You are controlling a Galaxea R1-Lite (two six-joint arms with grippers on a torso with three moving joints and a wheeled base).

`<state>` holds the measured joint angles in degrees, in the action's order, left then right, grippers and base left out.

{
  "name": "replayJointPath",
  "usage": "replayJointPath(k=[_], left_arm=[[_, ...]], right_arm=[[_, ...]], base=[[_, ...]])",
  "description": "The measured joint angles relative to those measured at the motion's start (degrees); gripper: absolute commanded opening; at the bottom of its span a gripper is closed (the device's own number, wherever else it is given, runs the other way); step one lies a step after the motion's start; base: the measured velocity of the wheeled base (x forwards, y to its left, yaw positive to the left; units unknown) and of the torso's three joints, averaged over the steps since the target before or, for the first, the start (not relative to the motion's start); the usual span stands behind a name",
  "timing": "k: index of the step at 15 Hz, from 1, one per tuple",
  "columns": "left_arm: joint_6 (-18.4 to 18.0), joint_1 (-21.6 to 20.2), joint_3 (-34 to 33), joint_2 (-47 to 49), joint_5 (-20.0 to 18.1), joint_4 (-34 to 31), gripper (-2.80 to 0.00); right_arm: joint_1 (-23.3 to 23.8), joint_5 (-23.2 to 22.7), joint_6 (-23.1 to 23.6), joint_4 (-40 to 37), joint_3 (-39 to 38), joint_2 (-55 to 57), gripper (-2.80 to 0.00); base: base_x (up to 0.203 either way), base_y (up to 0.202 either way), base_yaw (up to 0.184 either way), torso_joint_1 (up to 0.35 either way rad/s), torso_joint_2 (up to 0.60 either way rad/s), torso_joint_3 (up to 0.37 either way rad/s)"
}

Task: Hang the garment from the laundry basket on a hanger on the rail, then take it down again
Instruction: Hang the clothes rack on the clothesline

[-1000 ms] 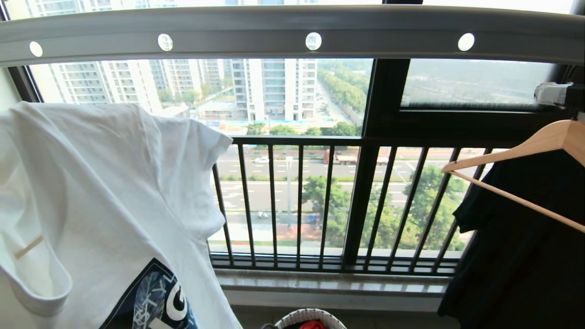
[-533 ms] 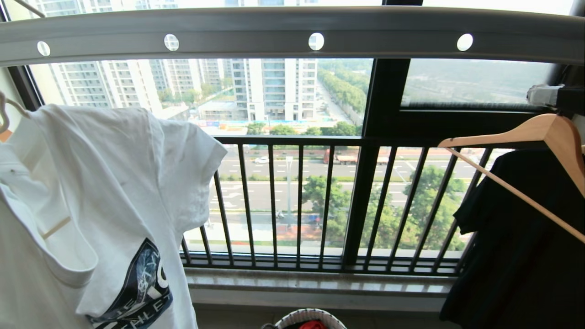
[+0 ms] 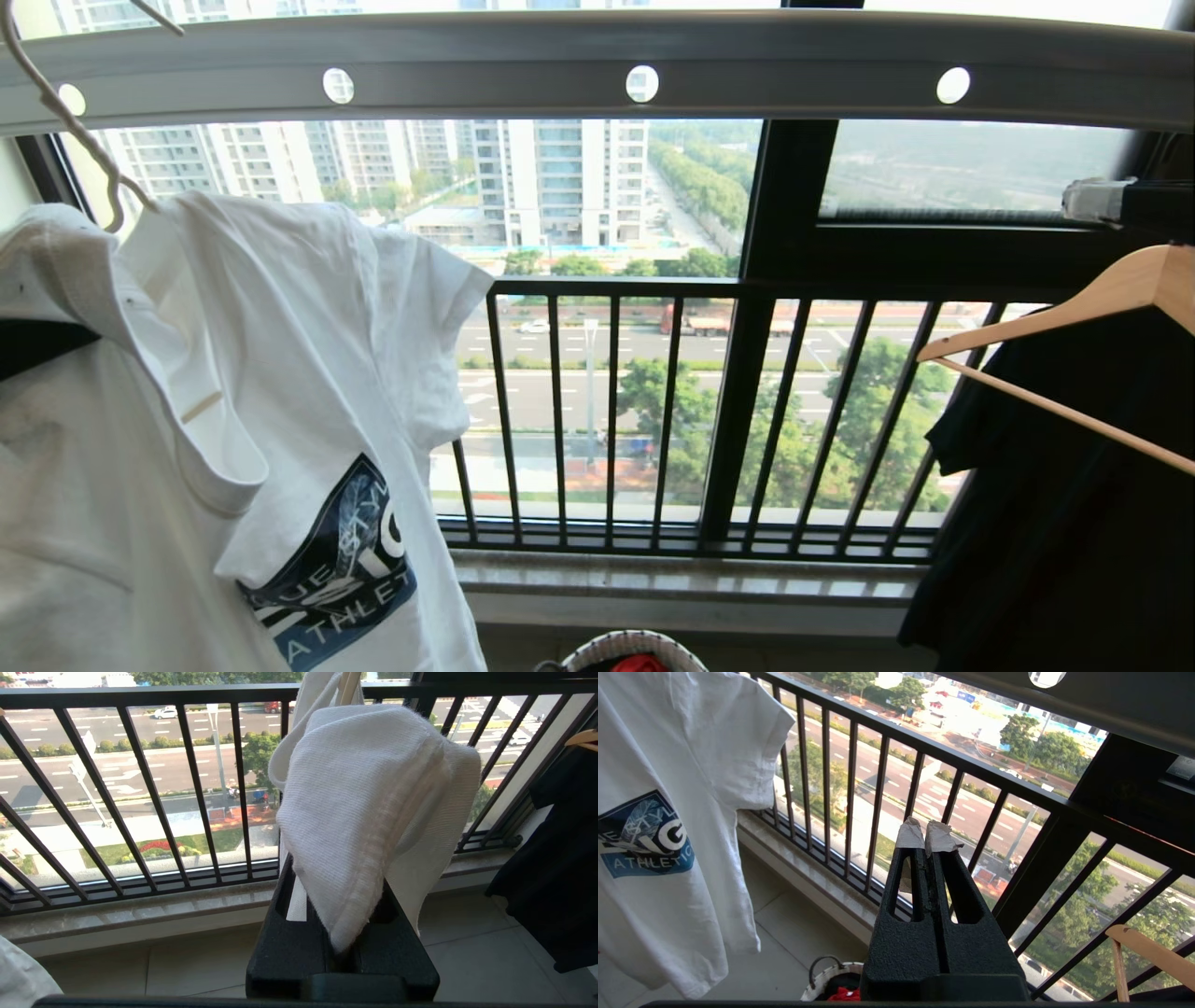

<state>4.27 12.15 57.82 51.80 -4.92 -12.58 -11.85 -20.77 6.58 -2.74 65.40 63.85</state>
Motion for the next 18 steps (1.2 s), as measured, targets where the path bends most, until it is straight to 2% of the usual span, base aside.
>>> replayJointPath(k=[5, 11, 14, 18], left_arm=[[0.27, -0.02, -0.20, 5.86, 0.05, 6.26, -2.80], [0.09, 0.07, -0.66, 8.80, 0.05, 6.91, -2.80], [0.06, 0.13, -0.55, 9.94, -0.02, 10.15, -2.80], [-0.02, 2.67, -0.51, 10.57, 0.00, 10.60, -2.80]], right_arm=[[0.00, -0.03, -0.05, 0.10, 0.00, 0.45, -2.80], [0.06, -0.01, -0.05, 0.18, 0.06, 0.69, -2.80], [0.06, -0.01, -0.06, 0.19, 0.06, 0.72, -2.80], [0.08, 0.00, -0.06, 0.21, 0.06, 0.95, -2.80]], base=[[0.000, 0.000, 0.000, 0.000, 0.00, 0.000], [0.000, 0.000, 0.000, 0.000, 0.00, 0.000], [0.000, 0.000, 0.000, 0.000, 0.00, 0.000], [0.000, 0.000, 0.000, 0.000, 0.00, 0.000]])
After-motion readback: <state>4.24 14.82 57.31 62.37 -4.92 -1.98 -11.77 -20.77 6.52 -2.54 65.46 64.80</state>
